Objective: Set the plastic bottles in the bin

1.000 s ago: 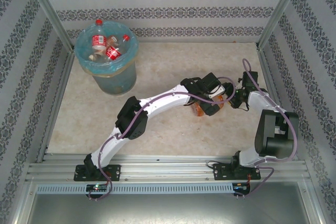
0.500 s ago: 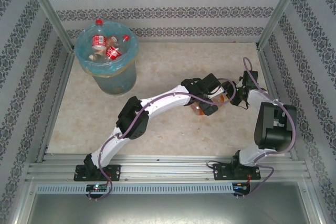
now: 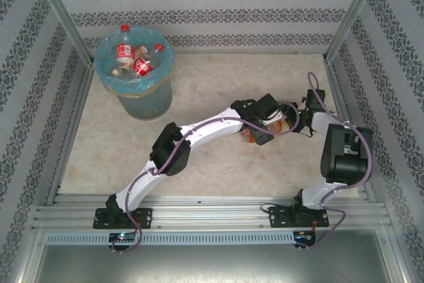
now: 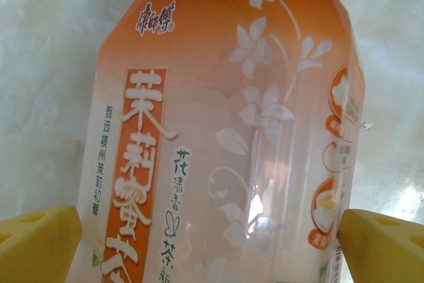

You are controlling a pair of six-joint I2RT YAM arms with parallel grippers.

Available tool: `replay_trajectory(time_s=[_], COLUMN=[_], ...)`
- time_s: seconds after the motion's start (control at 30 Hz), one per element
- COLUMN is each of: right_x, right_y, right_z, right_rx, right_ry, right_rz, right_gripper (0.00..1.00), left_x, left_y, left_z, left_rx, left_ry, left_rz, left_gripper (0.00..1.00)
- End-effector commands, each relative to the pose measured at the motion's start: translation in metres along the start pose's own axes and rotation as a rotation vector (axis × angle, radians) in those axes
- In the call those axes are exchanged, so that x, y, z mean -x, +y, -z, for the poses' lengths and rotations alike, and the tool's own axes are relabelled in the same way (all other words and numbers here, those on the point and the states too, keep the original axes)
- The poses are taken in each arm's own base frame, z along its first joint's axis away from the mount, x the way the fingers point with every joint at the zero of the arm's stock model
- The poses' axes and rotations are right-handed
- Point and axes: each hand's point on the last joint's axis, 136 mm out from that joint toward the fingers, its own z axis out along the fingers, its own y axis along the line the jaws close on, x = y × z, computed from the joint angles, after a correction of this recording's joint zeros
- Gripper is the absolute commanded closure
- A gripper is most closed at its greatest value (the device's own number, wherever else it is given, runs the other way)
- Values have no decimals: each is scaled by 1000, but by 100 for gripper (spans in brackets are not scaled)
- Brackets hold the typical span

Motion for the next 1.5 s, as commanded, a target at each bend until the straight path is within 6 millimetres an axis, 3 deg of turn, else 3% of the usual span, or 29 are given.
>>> replay_trajectory(time_s=[0.0, 0.13, 0.23, 0.5, 0.57, 0.7, 0.8, 0.97, 1.17, 1.3, 1.47], right_x=[-6, -3, 0, -1, -1, 0, 3, 6, 1, -5, -21], right_y=[4, 6, 5, 2, 4, 9, 20, 58, 111, 156, 237], right_z=[-6, -9, -13, -22, -20, -12, -1, 28, 60, 84, 127], right_rx=[12, 23, 27, 37, 40, 44, 66, 104, 134, 179, 295], right_ry=[52, 43, 28, 47, 44, 32, 13, -48, -129, -197, -290], right_rz=[-22, -32, -38, -53, -45, -25, -8, 80, 210, 299, 437], right_gripper=[36, 41, 51, 68, 77, 88, 97, 100, 100, 100, 100], left_x=[-51, -48, -42, -26, -24, -11, 4, 33, 44, 32, -17], left_y=[-12, -9, -9, -8, -7, -2, 3, 17, 38, 63, 102], left_z=[-39, -37, -33, -20, -16, 1, 25, 86, 163, 217, 271], left_rx=[-8, 9, 6, -2, 2, 11, 16, 28, 77, 161, 273], left_ry=[169, 160, 132, 58, 51, 2, -58, -201, -337, -401, -412], left_rz=[-80, -76, -61, -28, -26, -14, 7, 61, 102, 148, 252], left_gripper=[0, 0, 0, 0, 0, 0, 0, 0, 0, 0, 0])
